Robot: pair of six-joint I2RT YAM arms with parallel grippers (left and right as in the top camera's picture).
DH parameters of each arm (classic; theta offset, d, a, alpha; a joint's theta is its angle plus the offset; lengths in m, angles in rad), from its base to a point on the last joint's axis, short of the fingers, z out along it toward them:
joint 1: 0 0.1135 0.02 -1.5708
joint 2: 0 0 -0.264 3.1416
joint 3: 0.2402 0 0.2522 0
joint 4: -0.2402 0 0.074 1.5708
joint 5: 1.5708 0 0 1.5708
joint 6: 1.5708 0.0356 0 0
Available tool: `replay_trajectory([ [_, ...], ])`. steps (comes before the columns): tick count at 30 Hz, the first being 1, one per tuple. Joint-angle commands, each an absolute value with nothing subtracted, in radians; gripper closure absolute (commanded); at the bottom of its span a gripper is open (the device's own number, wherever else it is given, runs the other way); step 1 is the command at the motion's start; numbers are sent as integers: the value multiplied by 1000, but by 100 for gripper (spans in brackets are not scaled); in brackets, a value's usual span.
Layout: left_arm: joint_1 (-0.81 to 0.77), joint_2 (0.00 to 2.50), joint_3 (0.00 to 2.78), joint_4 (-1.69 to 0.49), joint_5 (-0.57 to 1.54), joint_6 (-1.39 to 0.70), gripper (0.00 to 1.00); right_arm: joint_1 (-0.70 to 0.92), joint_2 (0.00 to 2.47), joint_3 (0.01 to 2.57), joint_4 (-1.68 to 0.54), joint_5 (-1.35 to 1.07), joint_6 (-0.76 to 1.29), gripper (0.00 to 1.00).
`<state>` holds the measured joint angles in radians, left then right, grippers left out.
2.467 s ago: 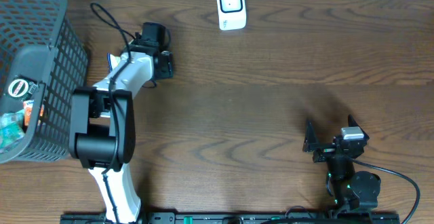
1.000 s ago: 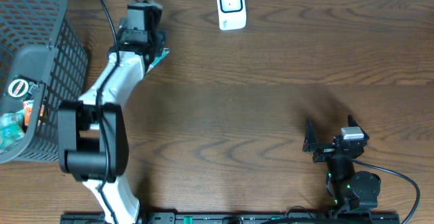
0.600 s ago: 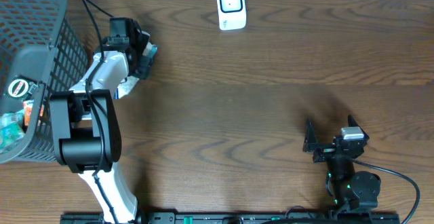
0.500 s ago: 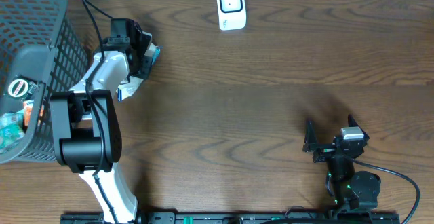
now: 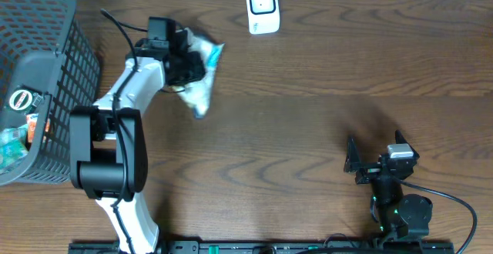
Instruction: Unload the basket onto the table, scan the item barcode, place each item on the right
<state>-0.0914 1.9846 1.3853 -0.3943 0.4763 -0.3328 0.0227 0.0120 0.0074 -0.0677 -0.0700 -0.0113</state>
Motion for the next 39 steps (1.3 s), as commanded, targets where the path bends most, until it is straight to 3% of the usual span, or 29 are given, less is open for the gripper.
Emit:
replay_trajectory([
  [1, -118, 1899, 1393, -384, 625, -744, 93, 20, 7, 6, -72, -62, -16, 1],
  [13, -382, 1951, 1391, -269, 631, -1017, 93, 20, 7, 6, -72, -62, -16, 1],
  [20, -508, 1995, 1391, -241, 467, -1072, 92, 20, 7, 6, -72, -62, -16, 1],
  [23, -532, 2003, 1391, -235, 401, -1070, 83, 20, 7, 6, -72, -62, -16, 1],
  [26, -536, 2008, 1391, -225, 345, -1019, 50, 20, 7, 6, -72, -62, -16, 1],
  [28, -533, 2007, 1391, -210, 343, -941, 34, 20, 7, 6, -72, -62, -16, 1],
  [35, -482, 1958, 1392, -212, 354, -764, 34, 20, 7, 6, -72, -62, -16, 1],
  [39, -443, 1911, 1392, -268, 352, -702, 40, 20, 7, 6, -72, -62, -16, 1],
])
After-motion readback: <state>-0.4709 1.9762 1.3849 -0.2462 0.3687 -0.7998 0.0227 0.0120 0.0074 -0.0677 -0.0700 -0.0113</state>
